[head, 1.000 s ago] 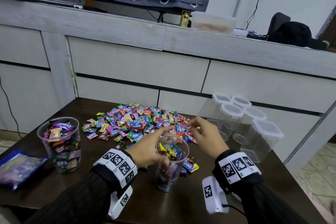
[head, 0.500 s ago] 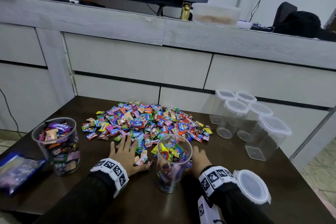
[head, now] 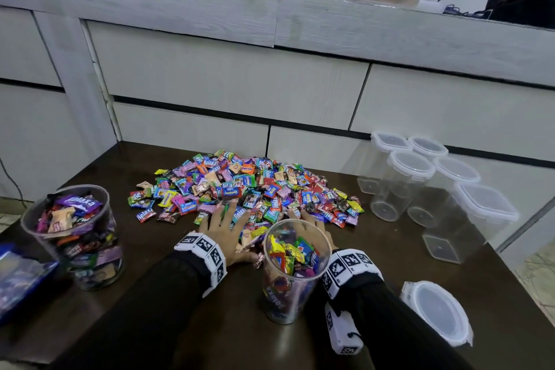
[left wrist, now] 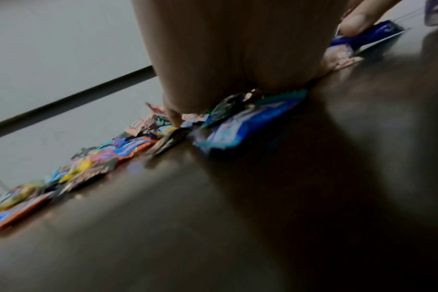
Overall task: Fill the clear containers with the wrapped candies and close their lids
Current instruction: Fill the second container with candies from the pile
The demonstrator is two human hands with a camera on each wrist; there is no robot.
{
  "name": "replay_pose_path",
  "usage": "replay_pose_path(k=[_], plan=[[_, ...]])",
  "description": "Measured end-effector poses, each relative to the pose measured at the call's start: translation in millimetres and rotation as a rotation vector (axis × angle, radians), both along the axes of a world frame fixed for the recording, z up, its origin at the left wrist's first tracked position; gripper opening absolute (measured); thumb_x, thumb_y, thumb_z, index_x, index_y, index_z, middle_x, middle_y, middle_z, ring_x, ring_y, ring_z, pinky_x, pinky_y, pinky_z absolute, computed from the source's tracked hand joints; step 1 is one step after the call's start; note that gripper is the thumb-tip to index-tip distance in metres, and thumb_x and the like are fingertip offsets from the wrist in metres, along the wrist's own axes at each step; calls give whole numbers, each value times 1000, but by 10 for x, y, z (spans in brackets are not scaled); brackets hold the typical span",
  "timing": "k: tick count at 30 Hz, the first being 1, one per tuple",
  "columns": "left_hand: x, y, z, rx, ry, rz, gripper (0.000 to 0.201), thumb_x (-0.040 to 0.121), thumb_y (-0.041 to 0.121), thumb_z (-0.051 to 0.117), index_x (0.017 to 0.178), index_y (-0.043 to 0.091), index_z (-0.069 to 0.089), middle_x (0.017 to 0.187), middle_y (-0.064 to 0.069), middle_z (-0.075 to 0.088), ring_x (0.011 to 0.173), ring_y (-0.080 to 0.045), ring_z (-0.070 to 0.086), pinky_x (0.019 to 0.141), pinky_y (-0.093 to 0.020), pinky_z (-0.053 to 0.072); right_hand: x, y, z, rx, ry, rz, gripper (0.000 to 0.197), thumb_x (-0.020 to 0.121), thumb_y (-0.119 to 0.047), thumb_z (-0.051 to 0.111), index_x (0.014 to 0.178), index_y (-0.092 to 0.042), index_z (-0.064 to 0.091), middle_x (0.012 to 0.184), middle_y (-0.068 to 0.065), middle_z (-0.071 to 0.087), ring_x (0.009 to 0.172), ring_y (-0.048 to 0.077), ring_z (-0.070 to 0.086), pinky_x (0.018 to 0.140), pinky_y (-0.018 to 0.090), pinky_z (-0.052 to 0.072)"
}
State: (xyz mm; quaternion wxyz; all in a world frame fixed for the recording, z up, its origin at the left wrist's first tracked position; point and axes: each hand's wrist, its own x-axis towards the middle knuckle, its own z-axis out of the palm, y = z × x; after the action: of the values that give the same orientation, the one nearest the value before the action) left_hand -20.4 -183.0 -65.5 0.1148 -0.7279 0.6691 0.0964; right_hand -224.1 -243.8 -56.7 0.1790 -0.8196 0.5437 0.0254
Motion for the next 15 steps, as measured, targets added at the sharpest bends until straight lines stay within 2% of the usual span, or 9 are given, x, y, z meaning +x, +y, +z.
replay_pose_path(k=[4,7,9,11,13,15], plan=[[-117,-28,-18,-133,-56,-73,86,93,65,38,155,21,0,162,-8,-1,144,-30,15,112,-45,25,90,62,-64,-168,64,55,71,95,-52,41,150,-35,-1,155,7,18,140,28,21,107,47,28],[-188,-63,10,-168,-18,-78,77,96,55,41,154,17,8,157,-13,14,140,-30,22,111,-43,29,129,36,93,48,-59,9,66,98,-40,44,151,-26,8,153,12,18,141,32,19,114,44,23],[-195,-106,71,-124,59,-76,72,97,45,50,151,15,14,152,-17,17,137,-35,30,108,-45,37,135,16,206,92,-34,52,70,95,-38,52,151,-26,12,151,14,17,140,37,18,114,49,24],[-199,-141,120,-87,123,-62,61,97,35,53,145,13,22,146,-18,21,124,-38,46,95,-46,47,111,-10,269,106,-69,81,64,94,-33,54,148,-19,21,147,16,23,135,39,25,110,50,28],[-191,-142,161,-91,131,-54,49,99,29,52,137,13,27,139,-17,28,108,-39,58,79,-45,49,59,-27,293,126,-131,57,51,96,-29,49,140,-11,31,142,17,33,131,38,34,106,48,34],[-160,-125,209,-108,125,-57,43,100,26,49,135,13,29,133,-16,35,103,-39,60,76,-45,47,-13,-31,305,97,-147,57,44,95,-27,50,132,-9,36,133,20,44,123,36,44,98,41,40]])
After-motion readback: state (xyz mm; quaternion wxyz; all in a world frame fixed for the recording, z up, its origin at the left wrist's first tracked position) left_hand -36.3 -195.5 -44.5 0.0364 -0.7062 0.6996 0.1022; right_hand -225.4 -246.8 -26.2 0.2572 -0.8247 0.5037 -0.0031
